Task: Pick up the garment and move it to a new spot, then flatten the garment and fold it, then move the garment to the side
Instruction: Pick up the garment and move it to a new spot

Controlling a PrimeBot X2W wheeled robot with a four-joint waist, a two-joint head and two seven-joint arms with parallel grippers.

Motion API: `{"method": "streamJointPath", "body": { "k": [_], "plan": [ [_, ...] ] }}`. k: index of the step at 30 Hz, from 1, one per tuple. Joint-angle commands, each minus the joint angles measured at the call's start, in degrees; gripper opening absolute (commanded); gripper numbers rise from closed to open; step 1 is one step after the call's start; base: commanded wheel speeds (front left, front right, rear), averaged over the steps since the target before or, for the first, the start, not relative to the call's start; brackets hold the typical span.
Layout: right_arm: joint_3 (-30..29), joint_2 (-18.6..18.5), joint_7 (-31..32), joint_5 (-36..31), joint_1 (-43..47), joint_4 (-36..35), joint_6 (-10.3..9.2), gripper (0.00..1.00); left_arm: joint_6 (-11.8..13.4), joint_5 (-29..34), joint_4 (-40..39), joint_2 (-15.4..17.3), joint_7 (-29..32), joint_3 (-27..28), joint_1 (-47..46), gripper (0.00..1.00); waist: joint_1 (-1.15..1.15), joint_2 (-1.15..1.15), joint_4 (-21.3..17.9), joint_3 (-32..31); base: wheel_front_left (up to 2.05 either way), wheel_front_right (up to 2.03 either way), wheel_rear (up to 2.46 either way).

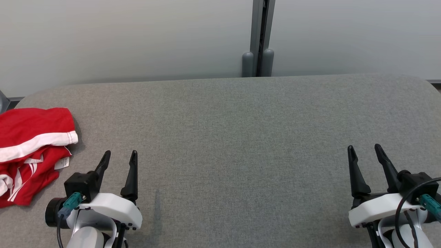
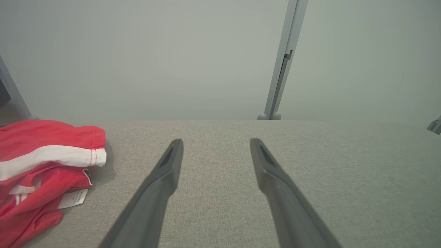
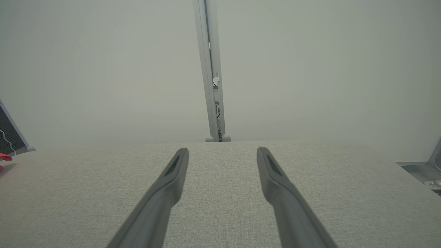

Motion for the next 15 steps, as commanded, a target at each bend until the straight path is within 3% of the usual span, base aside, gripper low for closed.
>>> {"method": "streamJointPath", "body": {
  "k": [1, 8, 15],
  "plan": [
    [-0.3, -0.2, 0.2, 0.0, -0.5, 0.2, 0.11, 1.0, -0.1, -0.4, 0.1, 0.5, 0.0, 0.0, -0.2, 1.0, 0.0, 0.0, 0.1, 0.0, 0.0, 0.0, 0.0],
    [-0.2, -0.3, 0.5, 0.2, -0.6, -0.3, 0.11, 1.0, 0.1, -1.1, 0.0, 0.7, -0.3, 0.3, -1.5, 1.0, 0.0, 0.0, 2.3, 0.4, 0.0, 0.0, 0.0],
    [0.7, -0.5, 0.8, 0.3, -0.9, -2.1, 0.11, 1.0, 1.0, -2.0, -0.4, 1.1, -1.1, 1.6, -2.5, 1.0, 0.0, 0.0, 7.9, 0.7, 0.0, 0.0, 0.0]
  ]
}}
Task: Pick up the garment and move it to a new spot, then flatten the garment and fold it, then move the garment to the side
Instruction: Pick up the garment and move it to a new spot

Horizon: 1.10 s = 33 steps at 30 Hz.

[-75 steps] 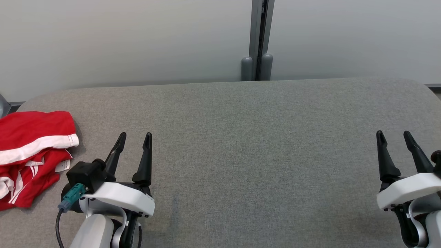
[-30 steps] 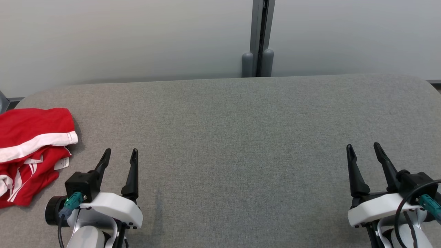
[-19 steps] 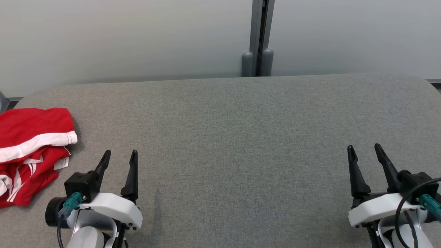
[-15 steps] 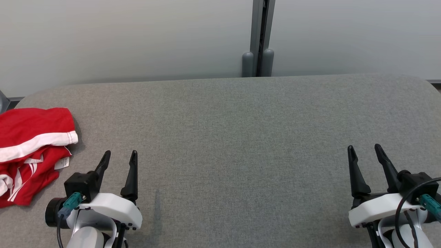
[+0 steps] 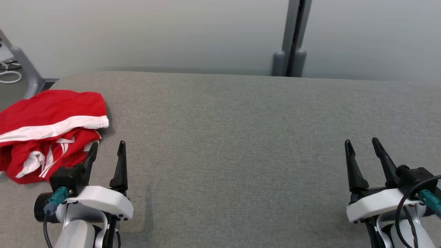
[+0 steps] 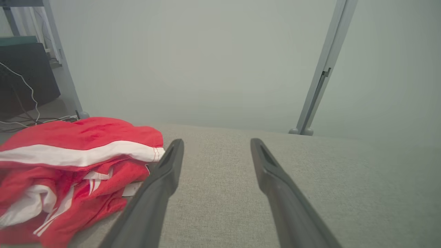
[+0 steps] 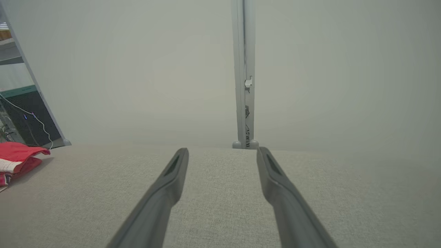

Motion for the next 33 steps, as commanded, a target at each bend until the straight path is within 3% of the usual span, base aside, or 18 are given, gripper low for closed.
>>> {"method": "streamJointPath", "body": {
  "k": [1, 11, 18, 33],
  "plan": [
    [0.1, -0.4, 0.3, 0.1, -0.4, -0.4, 0.11, 1.0, 0.4, -0.4, -0.1, 0.2, -0.4, 0.3, -0.9, 1.0, 0.0, 0.0, 2.6, 0.0, 0.0, 0.0, 0.0],
    [2.1, -0.7, 1.8, -0.1, -0.8, -2.7, 0.11, 1.0, 1.3, -2.2, -0.6, 0.5, -1.8, 2.2, -0.3, 1.0, 0.0, 0.0, 12.9, 0.0, 0.0, 0.0, 0.0],
    [3.9, -0.8, 2.2, 0.4, -1.5, -3.0, 0.11, 1.0, 1.4, -3.0, -0.7, 1.0, -2.6, 3.1, -0.1, 1.0, 0.0, 0.0, 17.9, 0.5, 0.0, 0.0, 0.0],
    [4.2, -0.7, 2.0, 0.1, -1.4, -2.4, 0.11, 1.0, 1.8, -4.8, -0.1, 1.4, -3.1, 4.0, 0.7, 1.0, 0.0, 0.0, 20.6, 0.7, 0.0, 0.0, 0.0]
  ]
}}
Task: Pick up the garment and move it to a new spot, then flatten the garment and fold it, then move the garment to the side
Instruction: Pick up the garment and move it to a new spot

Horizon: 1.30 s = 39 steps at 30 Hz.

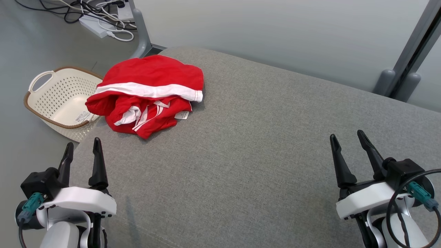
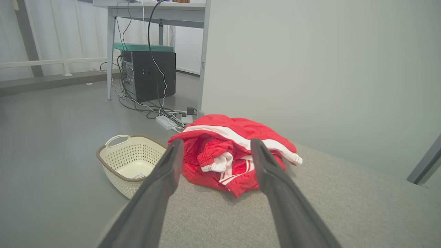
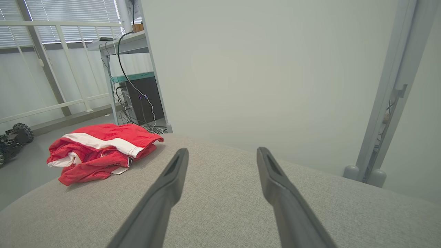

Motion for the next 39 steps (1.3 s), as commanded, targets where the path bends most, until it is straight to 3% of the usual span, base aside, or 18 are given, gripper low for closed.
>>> {"method": "streamJointPath", "body": {
  "k": [1, 15, 23, 31, 39],
  "plan": [
    [0.1, -0.3, -0.2, -0.1, 0.1, 0.1, 0.11, 1.0, 0.3, -0.3, 0.2, 0.4, -0.2, 0.0, 0.3, 1.0, 0.0, 0.0, 0.0, 0.1, 0.0, 0.0, 0.0],
    [0.1, -1.0, 1.0, -0.5, -1.4, -1.0, 0.11, 1.0, -0.4, -1.1, -0.6, 0.6, -0.7, -0.3, -5.0, 1.0, 0.0, 0.0, -0.3, 2.5, 0.0, 0.0, 0.0],
    [0.7, -2.2, 3.2, -1.9, -5.6, -3.8, 0.11, 1.0, -2.7, -3.6, 0.9, 2.0, 1.4, 0.3, -16.8, 1.0, 0.0, 0.0, -3.9, 10.4, 0.0, 0.0, 0.0],
    [0.9, -3.4, 5.1, -2.9, -9.4, -6.5, 0.11, 1.0, -5.1, -5.7, 12.0, 4.1, 4.2, 0.8, -27.8, 1.0, 0.0, 0.0, -8.4, 18.8, 0.0, 0.0, 0.0],
    [1.6, -4.3, 5.9, -3.3, -12.4, -7.8, 0.11, 1.0, -7.7, -8.4, 30.0, 7.0, 8.7, 0.9, -37.9, 1.0, 0.0, 0.0, -11.9, 24.9, 0.0, 0.0, 0.0]
  ]
}}
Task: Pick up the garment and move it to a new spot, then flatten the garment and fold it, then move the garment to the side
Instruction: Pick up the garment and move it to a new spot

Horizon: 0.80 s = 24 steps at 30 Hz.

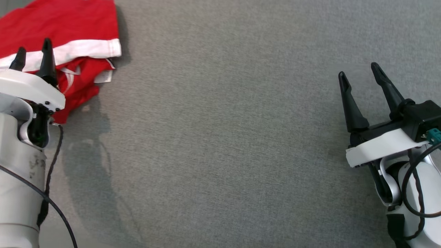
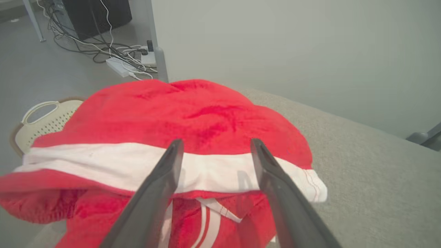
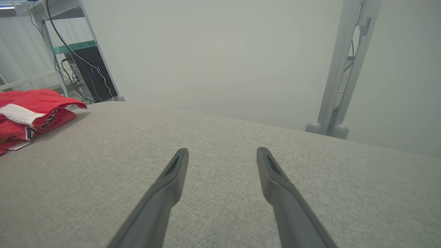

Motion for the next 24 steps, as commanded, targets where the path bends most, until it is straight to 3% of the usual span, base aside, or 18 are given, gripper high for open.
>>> {"method": "streamJointPath", "body": {
  "k": [1, 13, 14, 16, 24],
  "plan": [
    [0.2, -0.4, 0.1, 0.0, -0.8, -0.4, 0.11, 1.0, -0.3, -0.2, 1.4, 0.7, 0.5, 0.1, -1.3, 1.0, 0.0, 0.0, -2.2, 2.4, 0.0, 0.0, 0.0],
    [1.2, -0.4, -0.2, 0.0, -3.0, -0.4, 0.11, 1.0, -1.9, -2.4, 16.1, 3.8, 9.7, -2.3, -9.3, 1.0, 0.0, 0.0, -3.6, 5.6, 0.0, 0.0, 0.0],
    [1.3, -0.4, -0.2, 0.1, -3.2, -0.3, 0.11, 1.0, -2.0, -2.7, 16.8, 3.9, 10.5, -2.4, -9.8, 0.6, 0.0, 0.0, -3.7, 5.7, 0.0, 0.0, 0.0],
    [1.3, -0.4, -0.4, 0.2, -3.5, -0.2, 0.11, 1.0, -1.9, -2.9, 17.8, 4.1, 11.5, -2.8, -10.3, 0.0, 0.0, 0.0, -3.8, 5.9, 0.0, 0.0, 0.0],
    [0.5, -0.3, -1.1, 0.4, -3.6, 0.7, 0.11, 1.0, -2.0, -2.4, 17.5, 6.3, 6.2, -4.0, -12.0, 0.0, 0.0, 0.0, -3.7, 5.5, 0.0, 0.0, 0.0]
  ]
}}
